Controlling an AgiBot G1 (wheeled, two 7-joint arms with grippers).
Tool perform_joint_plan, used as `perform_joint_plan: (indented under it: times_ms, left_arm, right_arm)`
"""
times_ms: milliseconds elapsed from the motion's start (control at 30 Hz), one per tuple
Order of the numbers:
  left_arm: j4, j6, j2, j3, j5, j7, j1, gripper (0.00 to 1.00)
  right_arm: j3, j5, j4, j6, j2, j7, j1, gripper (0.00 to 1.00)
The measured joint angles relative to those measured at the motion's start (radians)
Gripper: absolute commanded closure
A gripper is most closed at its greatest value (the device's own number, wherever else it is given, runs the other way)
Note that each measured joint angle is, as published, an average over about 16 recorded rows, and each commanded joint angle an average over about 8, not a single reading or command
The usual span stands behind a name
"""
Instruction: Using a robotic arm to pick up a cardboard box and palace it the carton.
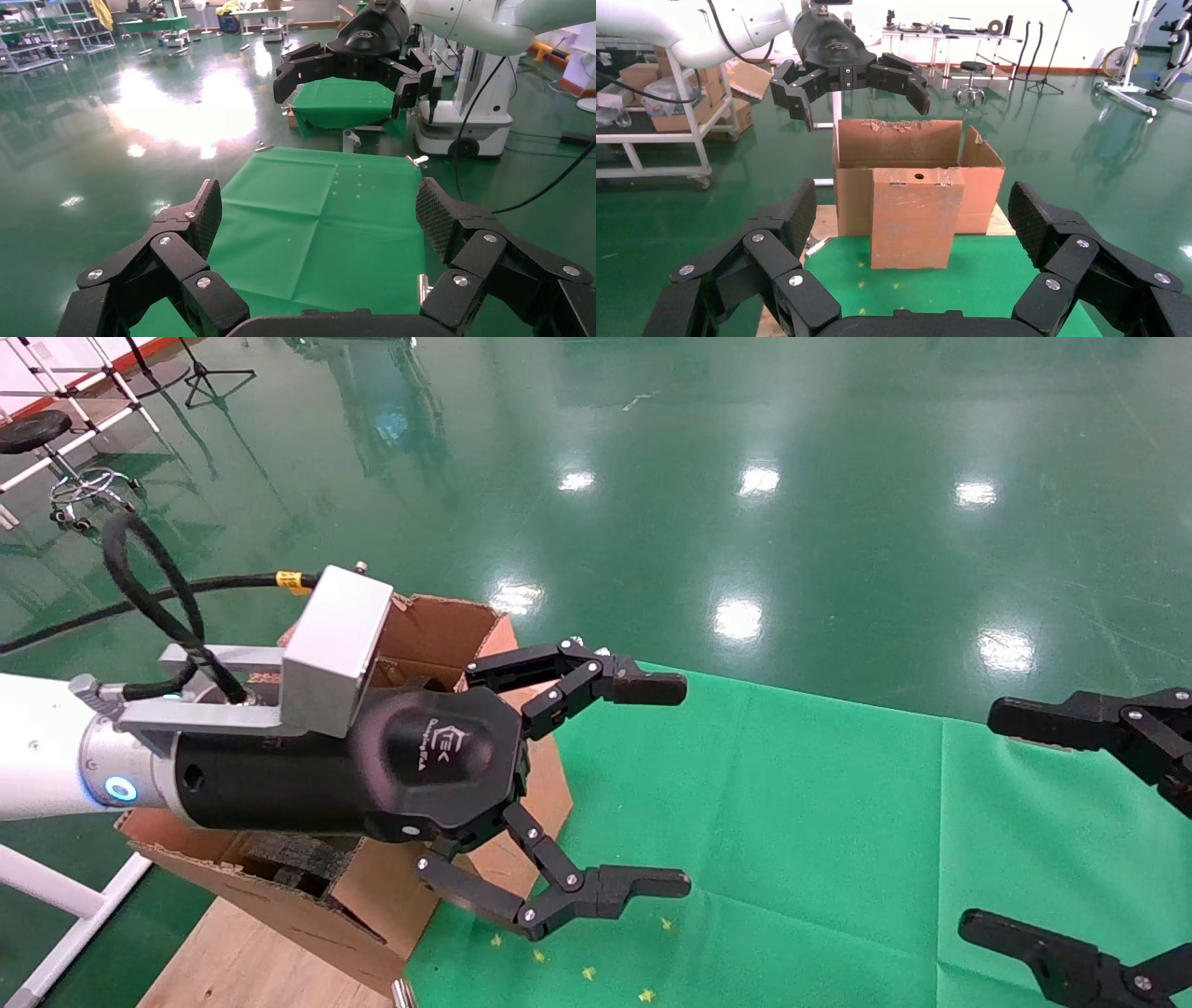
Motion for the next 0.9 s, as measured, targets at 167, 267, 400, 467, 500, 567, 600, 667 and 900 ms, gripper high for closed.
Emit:
perform_joint_plan:
  times_ms: [167,267,400,467,500,567,600,667,900]
  left_arm:
    - [0.000,0.000,0.000,0.000,0.000,0.000,0.000,0.00]
    - [0.000,0.000,0.000,0.000,0.000,0.000,0.000,0.00]
    - [0.000,0.000,0.000,0.000,0.000,0.000,0.000,0.00]
    - [0.000,0.000,0.000,0.000,0.000,0.000,0.000,0.00]
    - [0.000,0.000,0.000,0.000,0.000,0.000,0.000,0.00]
    - [0.000,0.000,0.000,0.000,0.000,0.000,0.000,0.00]
    - [0.000,0.000,0.000,0.000,0.000,0.000,0.000,0.00]
    - [0.000,0.000,0.000,0.000,0.000,0.000,0.000,0.00]
    - [-0.003,-0.008,-0.006,0.000,0.014,0.003,0.000,0.00]
  right_arm:
    - [0.000,0.000,0.000,0.000,0.000,0.000,0.000,0.00]
    - [0.000,0.000,0.000,0.000,0.000,0.000,0.000,0.00]
    - [0.000,0.000,0.000,0.000,0.000,0.000,0.000,0.00]
    - [0.000,0.000,0.000,0.000,0.000,0.000,0.000,0.00]
    - [0.000,0.000,0.000,0.000,0.000,0.000,0.000,0.00]
    - [0.000,0.000,0.000,0.000,0.000,0.000,0.000,0.00]
    - [0.000,0.000,0.000,0.000,0.000,0.000,0.000,0.00]
    - [0.000,0.000,0.000,0.000,0.000,0.000,0.000,0.00]
    - [0.000,0.000,0.000,0.000,0.000,0.000,0.000,0.74]
